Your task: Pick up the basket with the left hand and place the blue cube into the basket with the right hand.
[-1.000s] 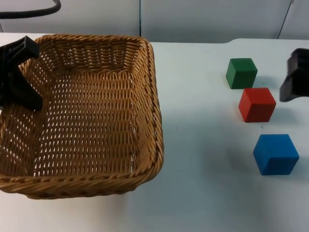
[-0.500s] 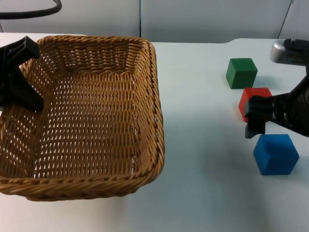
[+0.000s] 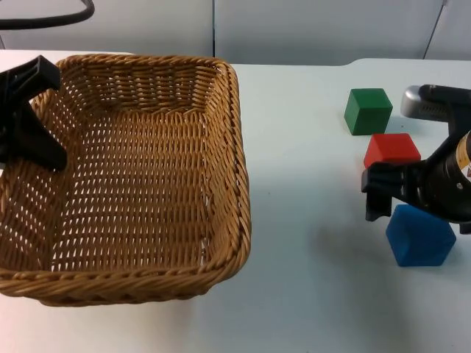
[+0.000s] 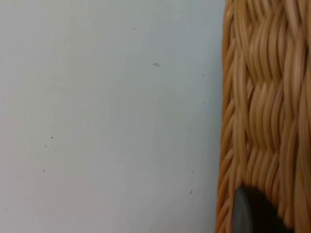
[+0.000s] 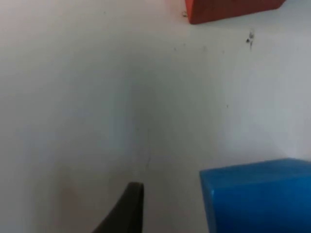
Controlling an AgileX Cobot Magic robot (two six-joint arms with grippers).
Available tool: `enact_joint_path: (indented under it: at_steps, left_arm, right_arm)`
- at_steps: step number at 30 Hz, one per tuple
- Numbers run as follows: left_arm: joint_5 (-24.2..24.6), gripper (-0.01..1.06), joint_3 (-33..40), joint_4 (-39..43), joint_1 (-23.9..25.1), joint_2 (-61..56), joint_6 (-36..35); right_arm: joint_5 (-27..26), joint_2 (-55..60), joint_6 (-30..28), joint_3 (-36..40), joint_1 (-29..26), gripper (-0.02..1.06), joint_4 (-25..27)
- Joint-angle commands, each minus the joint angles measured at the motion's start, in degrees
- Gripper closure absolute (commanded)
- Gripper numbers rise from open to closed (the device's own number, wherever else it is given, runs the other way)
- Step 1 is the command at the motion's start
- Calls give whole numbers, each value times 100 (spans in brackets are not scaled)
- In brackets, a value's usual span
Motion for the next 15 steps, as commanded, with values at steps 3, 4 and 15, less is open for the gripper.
enact_joint_path:
  at_steps: [3, 4, 15]
  left_arm:
    - [95, 105, 3, -123, 3, -79, 3]
    - [95, 105, 3, -123, 3, -79, 3]
    - [94, 105, 3, -123, 3, -79, 45]
  right_arm:
    - [-43, 21, 321, -76, -30, 5, -330]
    - [-43, 21, 437, -76, -30, 6, -393]
    - [17, 21, 686, -76, -30, 11, -319]
